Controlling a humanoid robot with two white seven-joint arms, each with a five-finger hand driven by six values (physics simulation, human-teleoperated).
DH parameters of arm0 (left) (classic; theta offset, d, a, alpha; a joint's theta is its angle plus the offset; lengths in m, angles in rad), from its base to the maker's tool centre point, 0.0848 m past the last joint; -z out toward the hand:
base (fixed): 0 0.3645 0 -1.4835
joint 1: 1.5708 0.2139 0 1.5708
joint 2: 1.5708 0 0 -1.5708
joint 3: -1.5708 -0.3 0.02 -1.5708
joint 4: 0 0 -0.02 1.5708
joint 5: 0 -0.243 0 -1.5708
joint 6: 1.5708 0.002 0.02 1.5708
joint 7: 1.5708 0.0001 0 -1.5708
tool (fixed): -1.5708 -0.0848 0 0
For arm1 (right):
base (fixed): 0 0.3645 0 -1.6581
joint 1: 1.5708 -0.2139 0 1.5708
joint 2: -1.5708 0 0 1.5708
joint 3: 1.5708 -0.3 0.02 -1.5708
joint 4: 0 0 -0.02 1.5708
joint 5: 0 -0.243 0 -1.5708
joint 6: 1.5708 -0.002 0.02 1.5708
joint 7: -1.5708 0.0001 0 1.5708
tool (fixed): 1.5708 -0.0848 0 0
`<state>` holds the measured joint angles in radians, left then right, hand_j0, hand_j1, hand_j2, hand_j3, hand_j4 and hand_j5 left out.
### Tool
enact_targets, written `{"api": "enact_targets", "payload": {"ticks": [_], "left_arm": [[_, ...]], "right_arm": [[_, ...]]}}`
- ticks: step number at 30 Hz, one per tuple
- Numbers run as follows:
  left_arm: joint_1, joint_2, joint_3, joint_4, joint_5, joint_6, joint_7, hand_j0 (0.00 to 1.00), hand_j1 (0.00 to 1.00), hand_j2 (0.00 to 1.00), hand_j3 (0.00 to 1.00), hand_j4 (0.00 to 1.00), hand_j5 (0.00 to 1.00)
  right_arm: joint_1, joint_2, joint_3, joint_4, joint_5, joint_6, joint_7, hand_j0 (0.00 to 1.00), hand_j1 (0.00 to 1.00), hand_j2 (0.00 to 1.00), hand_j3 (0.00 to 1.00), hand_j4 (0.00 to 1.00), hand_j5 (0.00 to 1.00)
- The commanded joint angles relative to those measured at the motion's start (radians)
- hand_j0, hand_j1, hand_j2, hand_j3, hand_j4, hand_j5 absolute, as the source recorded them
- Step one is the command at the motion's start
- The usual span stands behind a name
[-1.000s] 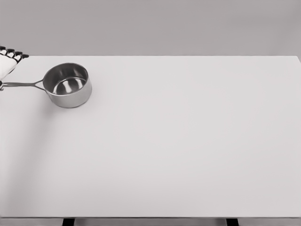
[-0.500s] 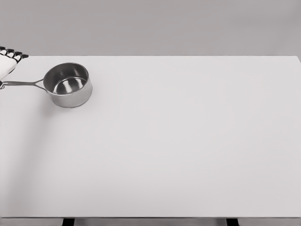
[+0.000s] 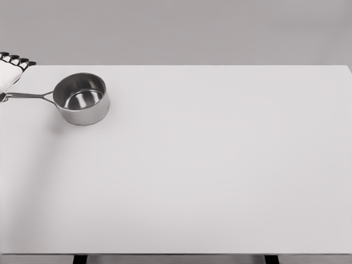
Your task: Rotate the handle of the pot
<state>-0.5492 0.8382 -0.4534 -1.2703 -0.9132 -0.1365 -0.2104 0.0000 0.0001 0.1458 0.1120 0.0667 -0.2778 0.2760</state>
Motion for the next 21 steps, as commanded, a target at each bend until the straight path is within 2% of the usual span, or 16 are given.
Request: {"api": "enact_targets", "payload": {"ticks": [1, 11, 21], "left_arm": [[0.000, -0.001, 0.001, 0.000, -0.003, 0.000, 0.000, 1.00, 1.00, 1.00, 1.00, 1.00, 1.00], [-0.003, -0.001, 0.002, 0.000, -0.022, -0.003, 0.000, 1.00, 1.00, 1.00, 1.00, 1.00, 1.00], [0.000, 0.002, 0.036, 0.000, -0.022, -0.006, 0.003, 1.00, 1.00, 1.00, 1.00, 1.00, 1.00]], "right_arm": [[0.002, 0.000, 0.000, 0.000, 0.001, -0.001, 0.000, 1.00, 1.00, 1.00, 1.00, 1.00, 1.00], [0.002, 0.000, 0.000, 0.000, 0.001, 0.000, 0.000, 1.00, 1.00, 1.00, 1.00, 1.00, 1.00], [0.000, 0.000, 0.000, 0.000, -0.001, -0.001, 0.000, 1.00, 1.00, 1.00, 1.00, 1.00, 1.00]]}}
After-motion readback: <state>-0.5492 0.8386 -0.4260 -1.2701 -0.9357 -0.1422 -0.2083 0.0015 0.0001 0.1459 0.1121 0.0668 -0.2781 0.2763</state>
